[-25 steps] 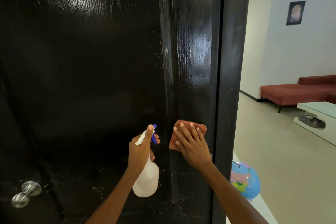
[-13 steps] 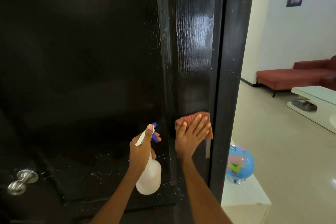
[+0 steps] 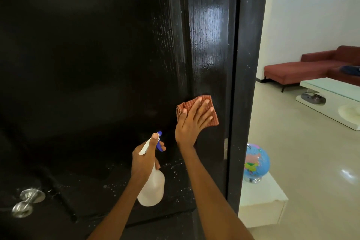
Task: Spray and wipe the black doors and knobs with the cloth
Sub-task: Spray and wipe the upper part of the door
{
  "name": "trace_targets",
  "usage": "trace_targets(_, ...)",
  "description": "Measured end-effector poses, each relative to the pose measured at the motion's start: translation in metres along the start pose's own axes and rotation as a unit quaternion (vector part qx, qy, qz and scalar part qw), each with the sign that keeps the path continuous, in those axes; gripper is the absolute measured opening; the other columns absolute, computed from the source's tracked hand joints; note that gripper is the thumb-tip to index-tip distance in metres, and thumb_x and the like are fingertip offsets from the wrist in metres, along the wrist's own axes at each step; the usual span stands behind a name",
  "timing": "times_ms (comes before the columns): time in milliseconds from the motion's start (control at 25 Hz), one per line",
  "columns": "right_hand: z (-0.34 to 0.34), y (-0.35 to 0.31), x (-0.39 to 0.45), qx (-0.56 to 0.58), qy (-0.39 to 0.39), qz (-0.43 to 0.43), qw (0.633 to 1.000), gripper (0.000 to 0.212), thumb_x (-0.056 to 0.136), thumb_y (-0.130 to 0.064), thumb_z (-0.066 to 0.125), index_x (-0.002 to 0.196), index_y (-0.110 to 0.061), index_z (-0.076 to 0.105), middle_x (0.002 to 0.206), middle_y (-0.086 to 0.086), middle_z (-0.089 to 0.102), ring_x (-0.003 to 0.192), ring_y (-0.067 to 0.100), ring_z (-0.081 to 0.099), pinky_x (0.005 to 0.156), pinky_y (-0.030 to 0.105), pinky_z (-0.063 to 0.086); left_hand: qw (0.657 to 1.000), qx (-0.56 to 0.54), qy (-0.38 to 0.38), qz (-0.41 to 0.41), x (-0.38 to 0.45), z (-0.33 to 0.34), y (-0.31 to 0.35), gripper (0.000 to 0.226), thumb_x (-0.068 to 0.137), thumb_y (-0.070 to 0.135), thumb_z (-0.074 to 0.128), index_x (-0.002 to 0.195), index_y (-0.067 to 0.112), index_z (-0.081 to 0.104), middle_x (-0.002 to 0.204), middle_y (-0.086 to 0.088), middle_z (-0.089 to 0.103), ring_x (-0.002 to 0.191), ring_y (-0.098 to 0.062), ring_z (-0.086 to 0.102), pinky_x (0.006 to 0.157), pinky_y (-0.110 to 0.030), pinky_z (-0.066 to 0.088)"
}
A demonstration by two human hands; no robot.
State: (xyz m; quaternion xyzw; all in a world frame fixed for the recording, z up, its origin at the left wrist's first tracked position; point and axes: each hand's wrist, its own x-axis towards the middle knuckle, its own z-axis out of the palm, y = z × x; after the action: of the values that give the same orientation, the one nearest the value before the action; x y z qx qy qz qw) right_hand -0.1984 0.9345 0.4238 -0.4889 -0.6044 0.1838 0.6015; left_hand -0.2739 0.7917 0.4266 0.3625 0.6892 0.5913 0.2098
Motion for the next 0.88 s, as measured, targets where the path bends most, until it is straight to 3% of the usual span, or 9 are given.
trace_targets(40,0.003,0.005,0.009,-0.03,0.01,-0.046,0.998,0.068,0.11,-0.048,0.02,0.165,-0.012,0.002,0.172,0.014,-0.004,0.157,0.033,-0.016,0.125,0.047,-0.018,1.0,-0.003,-0.006,0.002,0.0,-0.004,0.002,0.042,0.099,0.04,0.052,0.089,0.005,0.072,0.088,-0.012,0.074,0.041,-0.012,0.057,0.04,-0.02,0.047)
trace_targets(120,0.005,0.028,-0.002,-0.052,0.016,-0.043,0.998,0.067,0.11,-0.047,0.02,0.165,-0.016,-0.003,0.172,0.011,-0.009,0.158,0.031,-0.017,0.125,0.044,-0.019,1.0,-0.01,-0.025,0.006,-0.001,-0.012,0.006,0.051,0.093,0.05,0.051,0.089,0.004,0.072,0.086,-0.01,0.074,0.042,-0.017,0.056,0.041,-0.023,0.047)
trace_targets(240,0.006,0.076,-0.068,0.027,-0.029,0.14,0.989,0.073,0.109,-0.05,0.026,0.161,-0.021,-0.016,0.17,0.007,-0.023,0.157,0.03,-0.021,0.126,0.047,-0.013,0.998,-0.021,-0.057,0.02,-0.002,-0.026,0.006,0.056,0.082,0.059,0.05,0.084,0.007,0.072,0.083,-0.007,0.074,0.041,-0.016,0.055,0.042,-0.025,0.046)
trace_targets(360,0.018,0.099,-0.115,0.099,-0.07,0.337,0.934,0.08,0.106,-0.051,0.024,0.162,-0.01,-0.015,0.169,0.016,-0.023,0.157,0.037,-0.016,0.126,0.046,-0.007,0.996,-0.016,-0.08,0.025,-0.003,-0.038,0.003,0.056,0.082,0.059,0.049,0.082,0.008,0.071,0.085,-0.005,0.074,0.041,-0.014,0.055,0.043,-0.025,0.047)
trace_targets(480,0.023,0.082,-0.112,0.131,-0.083,0.37,0.916,0.076,0.109,-0.053,0.028,0.165,-0.018,-0.009,0.171,0.011,-0.017,0.158,0.035,-0.006,0.129,0.054,0.005,0.996,-0.02,-0.082,0.025,-0.004,-0.052,-0.005,0.055,0.085,0.058,0.049,0.082,0.009,0.071,0.084,-0.003,0.075,0.041,-0.017,0.055,0.042,-0.025,0.047)
trace_targets(600,0.035,0.022,-0.089,0.09,-0.055,0.298,0.949,0.076,0.108,-0.052,0.029,0.164,-0.019,-0.012,0.17,0.012,-0.021,0.157,0.04,-0.013,0.126,0.057,-0.002,0.997,-0.024,-0.075,0.007,-0.002,-0.069,-0.016,0.042,0.094,0.048,0.052,0.083,0.012,0.071,0.084,-0.008,0.075,0.041,-0.017,0.055,0.041,-0.024,0.047)
trace_targets(720,0.046,-0.037,-0.076,0.049,-0.075,0.084,0.992,0.076,0.103,-0.06,0.018,0.161,-0.025,-0.017,0.167,0.0,-0.031,0.153,0.029,-0.031,0.121,0.048,-0.024,0.997,-0.033,-0.073,0.019,0.0,-0.085,-0.021,0.042,0.093,0.045,0.052,0.083,0.009,0.072,0.084,-0.012,0.074,0.041,-0.016,0.055,0.04,-0.023,0.047)
trace_targets(760,0.046,-0.04,-0.071,0.02,-0.07,0.035,0.997,0.073,0.104,-0.06,0.016,0.163,-0.026,-0.013,0.169,0.0,-0.027,0.155,0.029,-0.028,0.122,0.047,-0.022,0.997,-0.035,-0.067,0.026,0.0,-0.091,-0.02,0.047,0.09,0.05,0.051,0.084,0.008,0.072,0.082,-0.01,0.074,0.042,-0.017,0.055,0.041,-0.023,0.047)
trace_targets(880,0.037,-0.015,-0.07,-0.128,0.012,-0.09,0.988,0.066,0.108,-0.056,0.021,0.166,-0.028,0.007,0.174,0.005,0.009,0.156,0.033,0.011,0.122,0.048,0.011,0.996,-0.033,-0.069,0.041,0.002,-0.1,-0.019,0.053,0.086,0.057,0.047,0.081,0.011,0.073,0.08,-0.005,0.074,0.042,-0.018,0.055,0.041,-0.025,0.046)
